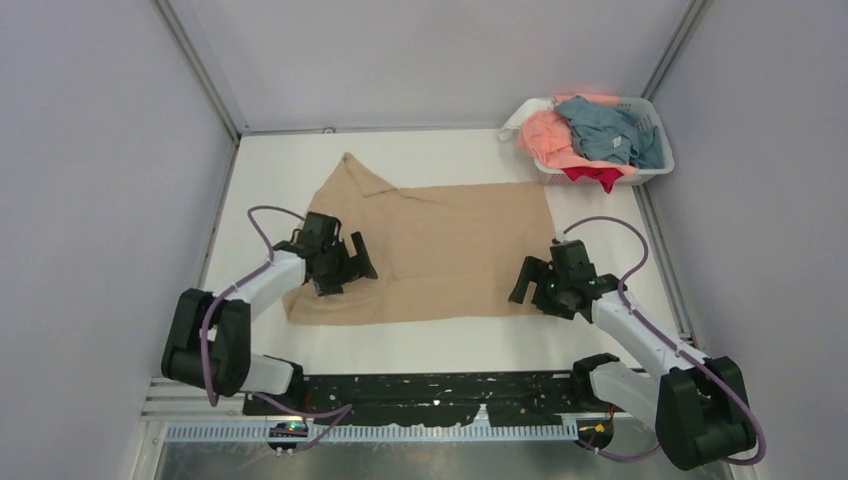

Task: Fold and stack the t-shirts
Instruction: Fold the flattened tshirt in 1/3 of the way

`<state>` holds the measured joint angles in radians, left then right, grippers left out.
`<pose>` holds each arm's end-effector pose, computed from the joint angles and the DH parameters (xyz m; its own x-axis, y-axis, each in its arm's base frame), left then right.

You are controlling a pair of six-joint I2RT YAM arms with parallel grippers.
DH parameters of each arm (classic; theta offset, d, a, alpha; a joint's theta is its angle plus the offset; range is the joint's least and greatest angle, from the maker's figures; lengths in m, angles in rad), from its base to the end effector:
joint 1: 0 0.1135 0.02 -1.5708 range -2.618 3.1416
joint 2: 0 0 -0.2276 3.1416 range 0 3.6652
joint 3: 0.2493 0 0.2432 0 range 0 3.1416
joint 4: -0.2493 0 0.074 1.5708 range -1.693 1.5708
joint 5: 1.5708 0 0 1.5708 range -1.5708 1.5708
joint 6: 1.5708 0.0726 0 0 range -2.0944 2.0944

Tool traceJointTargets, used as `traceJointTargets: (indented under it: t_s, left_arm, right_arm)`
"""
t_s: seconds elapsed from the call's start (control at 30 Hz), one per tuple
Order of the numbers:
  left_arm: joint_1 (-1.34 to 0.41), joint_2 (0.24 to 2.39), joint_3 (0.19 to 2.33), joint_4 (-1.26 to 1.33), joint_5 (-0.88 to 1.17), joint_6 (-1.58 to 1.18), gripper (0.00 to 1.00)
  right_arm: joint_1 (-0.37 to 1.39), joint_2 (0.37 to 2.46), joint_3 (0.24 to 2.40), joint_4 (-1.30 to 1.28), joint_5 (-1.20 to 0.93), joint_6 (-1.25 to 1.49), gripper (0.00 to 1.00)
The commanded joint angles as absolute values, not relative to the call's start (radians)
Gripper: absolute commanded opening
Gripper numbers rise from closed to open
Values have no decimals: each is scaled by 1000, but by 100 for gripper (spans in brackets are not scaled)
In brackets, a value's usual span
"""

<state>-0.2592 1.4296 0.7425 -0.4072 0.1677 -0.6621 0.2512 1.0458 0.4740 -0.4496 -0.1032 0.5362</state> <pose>0.2627 -0.0822 0.1064 -0.8783 -0.3942 -0.2706 -0.2704 0.8762 -0.3990 0.2044 0.0602 0.1087 -0.8631 0.3032 -0.4040 0.1647 0.9250 0.3423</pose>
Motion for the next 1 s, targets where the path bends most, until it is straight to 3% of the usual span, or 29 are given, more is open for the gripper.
traceJointTargets:
  t_s: [0.0,0.4,0.6,0.77,0.97]
  left_arm:
    - [-317,1344,597,-484,144,-732,99]
    - [-330,1101,466,-560,77,-749,100]
    - [-330,1110,519,-555,66,-727,100]
    - [-330,1090,579,-559,87,-704,100]
    - [-330,1036,705,-599,49,-678,100]
  right_arm:
    - [293,976,443,-628,-111,588,96]
    - [361,792,425,-765,-40,684,95]
    - [361,744,487,-594,-40,634,95]
    - [361,859,539,-391,-62,600,95]
    - [360,1137,529,-187,-43,632,95]
